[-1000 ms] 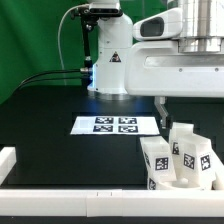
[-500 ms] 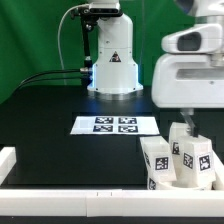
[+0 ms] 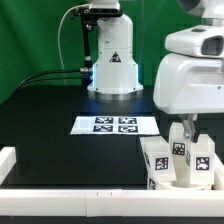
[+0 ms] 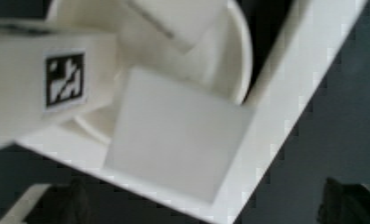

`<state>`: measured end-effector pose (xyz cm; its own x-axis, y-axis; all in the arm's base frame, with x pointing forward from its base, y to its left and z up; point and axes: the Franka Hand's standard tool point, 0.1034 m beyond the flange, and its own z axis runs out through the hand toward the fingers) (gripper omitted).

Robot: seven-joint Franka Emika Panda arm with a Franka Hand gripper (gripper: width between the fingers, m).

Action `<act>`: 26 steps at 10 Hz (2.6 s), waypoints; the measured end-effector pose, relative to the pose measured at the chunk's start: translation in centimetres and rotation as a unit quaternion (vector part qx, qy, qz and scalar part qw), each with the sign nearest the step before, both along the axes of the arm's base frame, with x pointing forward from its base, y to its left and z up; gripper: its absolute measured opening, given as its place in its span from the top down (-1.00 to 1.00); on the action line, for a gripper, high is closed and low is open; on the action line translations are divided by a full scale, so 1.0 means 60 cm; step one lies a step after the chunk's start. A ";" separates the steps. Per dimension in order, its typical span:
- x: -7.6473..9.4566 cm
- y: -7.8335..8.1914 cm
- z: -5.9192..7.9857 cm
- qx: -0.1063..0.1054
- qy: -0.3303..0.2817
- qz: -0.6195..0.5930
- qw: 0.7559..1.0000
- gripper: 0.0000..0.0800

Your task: Assemble stool

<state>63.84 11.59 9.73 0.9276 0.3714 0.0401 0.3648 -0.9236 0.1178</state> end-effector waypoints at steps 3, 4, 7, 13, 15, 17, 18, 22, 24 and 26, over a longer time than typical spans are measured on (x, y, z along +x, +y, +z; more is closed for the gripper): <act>-0.010 -0.006 -0.013 0.009 0.006 -0.127 0.992 -0.62; -0.005 -0.012 -0.009 0.017 0.007 -0.173 0.985 -0.62; -0.002 -0.016 -0.008 0.014 0.004 -0.174 0.985 -0.62; -0.009 -0.020 -0.028 0.030 0.008 -0.267 0.963 -0.57; -0.009 -0.020 -0.028 0.031 0.007 -0.281 0.959 -0.08; -0.009 -0.020 -0.028 0.034 0.004 -0.318 0.948 0.17; -0.009 -0.020 -0.028 0.036 0.001 -0.358 0.933 0.17; -0.009 -0.011 -0.029 0.063 -0.012 -0.624 0.779 0.17; -0.008 -0.006 -0.029 0.070 -0.016 -0.674 0.735 0.17; -0.008 -0.004 -0.029 0.071 -0.020 -0.729 0.681 0.17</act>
Offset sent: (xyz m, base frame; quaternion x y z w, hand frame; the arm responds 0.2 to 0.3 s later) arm 0.0077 0.0085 0.0000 0.0925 -0.0367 0.2904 0.9517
